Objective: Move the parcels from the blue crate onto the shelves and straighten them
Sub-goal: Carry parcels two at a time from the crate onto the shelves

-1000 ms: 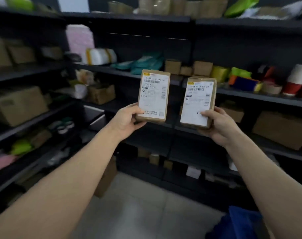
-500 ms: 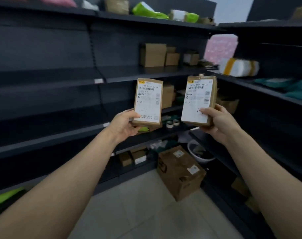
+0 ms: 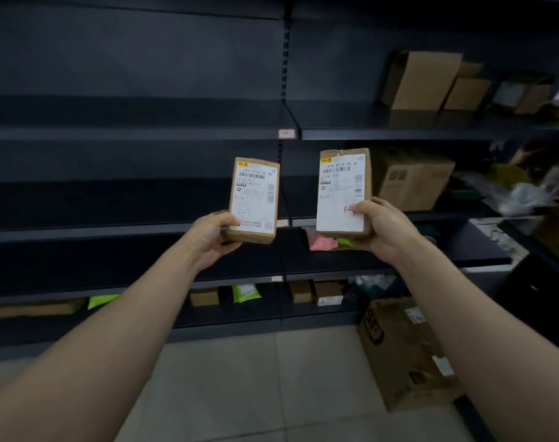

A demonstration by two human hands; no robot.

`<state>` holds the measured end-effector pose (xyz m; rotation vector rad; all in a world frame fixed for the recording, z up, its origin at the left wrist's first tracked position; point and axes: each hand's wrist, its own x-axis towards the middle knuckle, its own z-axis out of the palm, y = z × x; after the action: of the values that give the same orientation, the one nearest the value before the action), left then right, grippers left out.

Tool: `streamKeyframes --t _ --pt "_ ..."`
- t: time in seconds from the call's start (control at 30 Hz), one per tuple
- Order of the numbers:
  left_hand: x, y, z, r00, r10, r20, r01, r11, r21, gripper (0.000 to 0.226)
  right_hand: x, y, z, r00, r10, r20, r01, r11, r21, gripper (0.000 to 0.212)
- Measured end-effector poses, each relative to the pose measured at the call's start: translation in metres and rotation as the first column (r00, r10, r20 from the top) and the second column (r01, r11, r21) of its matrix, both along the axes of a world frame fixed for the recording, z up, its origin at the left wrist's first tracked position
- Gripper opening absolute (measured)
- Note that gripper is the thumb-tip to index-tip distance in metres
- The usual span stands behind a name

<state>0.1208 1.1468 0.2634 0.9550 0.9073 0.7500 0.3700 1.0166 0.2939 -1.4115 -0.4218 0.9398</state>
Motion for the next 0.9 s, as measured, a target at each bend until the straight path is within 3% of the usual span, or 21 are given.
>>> streamKeyframes --t 0.2,0.5,0.9 --pt "0.019 0.055 -0.022 0.995 0.103 -0.018 -0.103 0.994 -0.026 0.037 0.03 0.076 -0.023 0.977 0.197 -0.083 -0.203 0.976 -0.083 0.043" --pt "0.015 0.135 -0.064 0.973 0.217 -0.079 -0.226 0.963 -0.145 0.02 0.036 0.177 -0.063 0.958 0.242 -0.152 -0.272 0.936 -0.224 0.018" --pt "0.018 0.262 -0.098 0.974 0.018 -0.228 -0.058 0.984 -0.168 0.026 0.02 0.293 -0.118 0.972 0.191 -0.137 -0.231 0.882 -0.411 0.017"
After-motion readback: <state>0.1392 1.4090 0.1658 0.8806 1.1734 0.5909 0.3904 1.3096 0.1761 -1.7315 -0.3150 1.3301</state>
